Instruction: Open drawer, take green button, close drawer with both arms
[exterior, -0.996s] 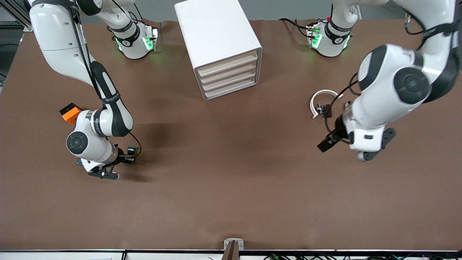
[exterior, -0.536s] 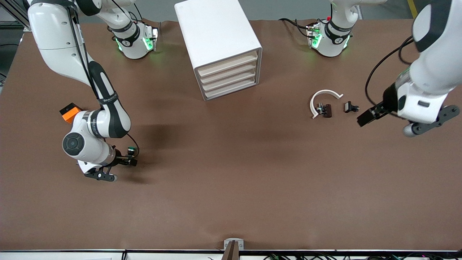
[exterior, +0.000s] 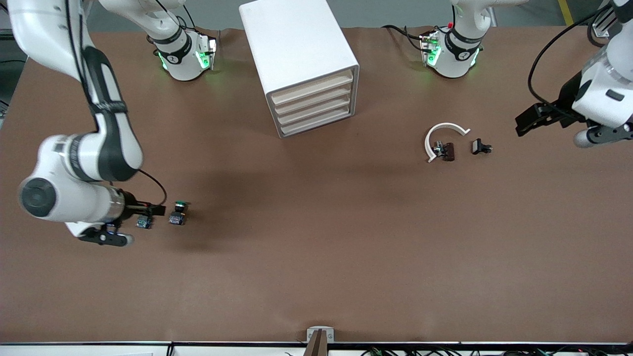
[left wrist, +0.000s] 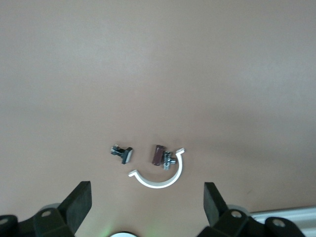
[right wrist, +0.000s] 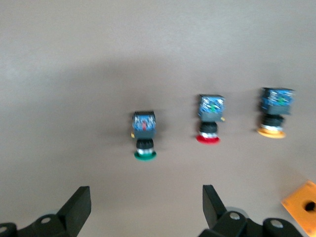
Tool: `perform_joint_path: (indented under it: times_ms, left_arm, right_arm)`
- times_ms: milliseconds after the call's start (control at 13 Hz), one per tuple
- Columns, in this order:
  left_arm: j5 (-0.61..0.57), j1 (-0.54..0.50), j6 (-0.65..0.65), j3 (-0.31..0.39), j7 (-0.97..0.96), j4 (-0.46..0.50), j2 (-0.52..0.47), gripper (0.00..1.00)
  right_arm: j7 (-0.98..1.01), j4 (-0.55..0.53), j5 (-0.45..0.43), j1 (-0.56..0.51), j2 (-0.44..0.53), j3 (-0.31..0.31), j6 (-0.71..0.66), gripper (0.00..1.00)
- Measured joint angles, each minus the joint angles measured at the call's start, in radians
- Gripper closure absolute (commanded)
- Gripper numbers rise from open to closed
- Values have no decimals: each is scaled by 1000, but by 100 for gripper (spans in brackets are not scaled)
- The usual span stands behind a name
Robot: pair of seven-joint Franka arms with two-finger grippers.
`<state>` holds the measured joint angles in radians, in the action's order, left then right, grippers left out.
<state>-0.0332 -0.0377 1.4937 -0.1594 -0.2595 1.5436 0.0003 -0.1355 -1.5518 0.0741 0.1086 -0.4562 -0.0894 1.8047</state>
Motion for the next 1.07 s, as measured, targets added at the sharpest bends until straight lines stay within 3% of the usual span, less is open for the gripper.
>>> perform_joint_path:
  times_ms: [230,536,766,1073]
  left_arm:
    - [0,-5,-4,40,119,49,-56,0]
    - [0,-2,-5,38,140,137,-140,0]
    - [0,-2,-4,38,141,143,-138,0]
    - [0,-2,-1,39,141,142,-133,0]
  right_arm:
    - [94,50,-23,-46,66,-1,-144,0]
    - [179,69,-80,-77,157,-2,-242,0]
    - [202,73,-92,-87,227,-2,-300,0]
    - [214,95,-92,-119,246,-3,-338,0]
